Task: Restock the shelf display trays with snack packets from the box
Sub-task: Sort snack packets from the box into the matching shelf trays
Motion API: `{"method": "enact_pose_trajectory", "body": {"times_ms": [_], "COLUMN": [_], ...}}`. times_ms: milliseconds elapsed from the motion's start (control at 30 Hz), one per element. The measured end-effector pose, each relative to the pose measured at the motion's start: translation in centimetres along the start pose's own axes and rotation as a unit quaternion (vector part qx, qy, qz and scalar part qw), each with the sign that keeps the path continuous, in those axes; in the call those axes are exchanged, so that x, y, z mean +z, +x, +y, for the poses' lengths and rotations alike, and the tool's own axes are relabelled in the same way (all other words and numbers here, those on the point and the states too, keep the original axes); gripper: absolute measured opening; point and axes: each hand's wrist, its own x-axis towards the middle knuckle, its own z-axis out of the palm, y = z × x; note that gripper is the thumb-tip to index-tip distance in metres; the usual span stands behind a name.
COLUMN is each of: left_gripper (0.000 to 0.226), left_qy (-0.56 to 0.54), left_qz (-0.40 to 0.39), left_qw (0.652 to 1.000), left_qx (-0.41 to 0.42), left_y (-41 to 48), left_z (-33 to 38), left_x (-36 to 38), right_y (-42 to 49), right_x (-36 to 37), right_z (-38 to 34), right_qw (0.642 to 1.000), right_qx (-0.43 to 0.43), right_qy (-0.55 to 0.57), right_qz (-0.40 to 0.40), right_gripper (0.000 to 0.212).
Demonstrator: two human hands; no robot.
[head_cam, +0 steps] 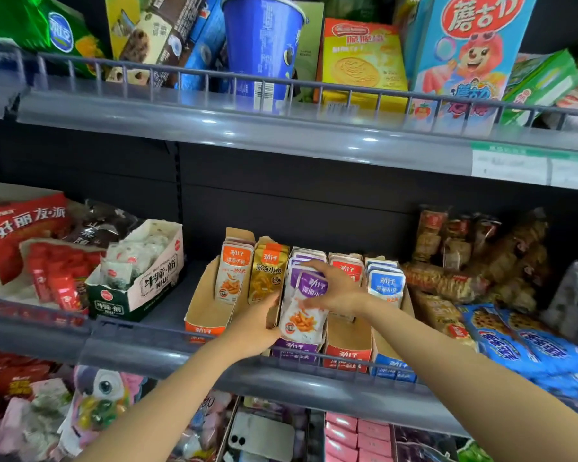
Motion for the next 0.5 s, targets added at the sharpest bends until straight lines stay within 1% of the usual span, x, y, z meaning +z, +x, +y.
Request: {"method": "enact_pose_trajectory", "body": {"times_ms": [67, 133, 233, 367, 400, 500], "left_gripper": [0.065, 0.063, 0.063, 0.063, 0.063, 0.068], "left_qy": [-0.016, -0.025, -0.027, -0.027, -0.025, -0.012], "left_qz": [0.004, 0.008, 0.010, 0.011, 0.012, 0.021], "left_qw": [1.000, 1.000, 1.000, 1.000, 1.000, 1.000], "left_qx": [0.002, 0.007, 0.008, -0.002, -0.002, 0.000], "left_y": [0.2, 0.3, 0.6, 0.9, 1.0, 1.1], "left_z": [-0.3, -0.6, -1.2, -2.0, -2.1, -2.6], "left_x": [0.1, 0.2, 0.4, 0.6, 0.6, 0.7], "right_y": [0.1, 0.1, 0.2, 0.6, 0.7, 1.2], "right_x": [0.6, 1.1, 1.5, 2.3, 2.5, 2.8], "right_z": [0.3, 0.3, 0.1, 0.2, 0.4, 1.0], "right_qw": [0.999, 0.995, 0.971, 0.945, 0.942, 0.937], "right_qx": [-0.002, -0.020, -0.050, -0.062, -0.063, -0.073], "right_qy": [-0.031, -0.097, -0.234, -0.321, -0.327, -0.311], "right_qz": [-0.012, -0.007, 0.006, 0.022, 0.039, 0.139], "right_gripper": [0.078, 0.082, 0.091, 0.092, 0.090, 0.085]}}
